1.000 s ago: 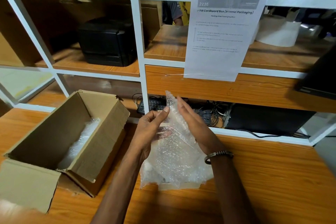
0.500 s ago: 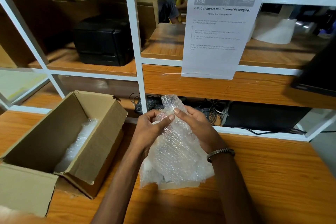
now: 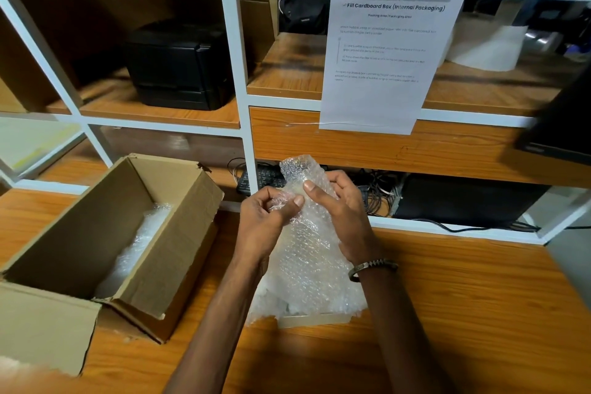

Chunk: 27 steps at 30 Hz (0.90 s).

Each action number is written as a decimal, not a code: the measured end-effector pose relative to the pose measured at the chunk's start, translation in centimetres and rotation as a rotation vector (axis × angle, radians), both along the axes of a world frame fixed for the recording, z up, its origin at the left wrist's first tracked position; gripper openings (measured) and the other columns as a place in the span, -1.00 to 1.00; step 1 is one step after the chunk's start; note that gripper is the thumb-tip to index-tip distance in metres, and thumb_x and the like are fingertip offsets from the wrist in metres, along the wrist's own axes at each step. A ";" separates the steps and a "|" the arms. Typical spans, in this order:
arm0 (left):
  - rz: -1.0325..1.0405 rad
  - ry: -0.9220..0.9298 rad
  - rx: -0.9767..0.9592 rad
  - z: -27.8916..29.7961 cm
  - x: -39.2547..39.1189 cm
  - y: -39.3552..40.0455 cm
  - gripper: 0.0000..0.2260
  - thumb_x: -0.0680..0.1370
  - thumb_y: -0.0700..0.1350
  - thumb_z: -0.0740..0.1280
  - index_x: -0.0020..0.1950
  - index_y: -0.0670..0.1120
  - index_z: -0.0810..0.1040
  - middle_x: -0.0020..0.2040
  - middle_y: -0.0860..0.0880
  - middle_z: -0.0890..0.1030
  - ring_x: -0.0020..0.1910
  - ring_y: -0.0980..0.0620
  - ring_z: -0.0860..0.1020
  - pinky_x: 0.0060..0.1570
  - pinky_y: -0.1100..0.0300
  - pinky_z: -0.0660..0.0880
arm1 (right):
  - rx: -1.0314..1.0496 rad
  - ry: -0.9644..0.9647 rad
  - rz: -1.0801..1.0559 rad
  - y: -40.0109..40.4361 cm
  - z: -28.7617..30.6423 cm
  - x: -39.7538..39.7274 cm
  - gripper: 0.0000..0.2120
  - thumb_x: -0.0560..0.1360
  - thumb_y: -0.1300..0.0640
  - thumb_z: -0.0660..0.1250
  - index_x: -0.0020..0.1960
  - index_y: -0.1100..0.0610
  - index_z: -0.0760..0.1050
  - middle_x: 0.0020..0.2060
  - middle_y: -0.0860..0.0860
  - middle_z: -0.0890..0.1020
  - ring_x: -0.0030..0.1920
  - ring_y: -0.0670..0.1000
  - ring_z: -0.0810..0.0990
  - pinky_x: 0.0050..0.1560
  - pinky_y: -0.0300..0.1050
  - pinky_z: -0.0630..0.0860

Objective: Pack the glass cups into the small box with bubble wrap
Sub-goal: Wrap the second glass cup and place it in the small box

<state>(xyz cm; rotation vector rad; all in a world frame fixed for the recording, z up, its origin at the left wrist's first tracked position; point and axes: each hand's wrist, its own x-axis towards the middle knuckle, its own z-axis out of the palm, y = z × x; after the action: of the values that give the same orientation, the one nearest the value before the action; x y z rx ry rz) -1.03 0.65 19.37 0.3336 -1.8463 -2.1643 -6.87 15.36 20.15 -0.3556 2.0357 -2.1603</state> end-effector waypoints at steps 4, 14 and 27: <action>0.002 -0.025 -0.018 -0.2 -0.1 -0.3 -0.87 0.52 -0.10 0.62 -0.05 -0.08 0.71 -0.12 -0.14 0.74 -0.09 -0.10 0.67 0.11 -0.17 0.64 | 0.042 0.082 -0.046 -0.2 -0.8 -0.2 -0.80 0.59 -0.06 0.50 0.13 0.00 0.61 0.04 -0.04 0.74 0.07 -0.04 0.72 0.13 0.11 0.65; -0.136 -0.181 0.086 0.5 0.1 -0.3 -0.51 0.58 0.25 0.46 0.19 -0.16 0.71 0.12 -0.10 0.77 0.06 -0.10 0.75 0.13 0.01 0.67 | 0.416 0.456 -0.170 0.0 -2.0 -0.6 -0.45 0.53 -0.13 0.54 0.45 0.01 0.54 0.30 -0.11 0.62 0.26 -0.20 0.55 0.22 -0.47 0.43; -0.024 -0.059 0.102 1.7 0.9 -1.8 -0.65 0.55 0.07 0.58 0.06 -0.21 0.66 0.02 -0.16 0.76 0.01 -0.17 0.70 0.21 -0.20 0.62 | 0.127 0.228 0.132 0.6 0.9 0.4 -0.53 0.59 -0.05 0.50 0.48 -0.23 0.54 0.45 -0.21 0.56 0.46 -0.17 0.52 0.50 0.10 0.48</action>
<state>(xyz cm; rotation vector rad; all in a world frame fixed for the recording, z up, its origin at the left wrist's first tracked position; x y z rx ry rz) -0.12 -1.12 21.09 0.4030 -1.7832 -2.2938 -6.44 15.92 21.08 -0.7269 2.1836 -1.9802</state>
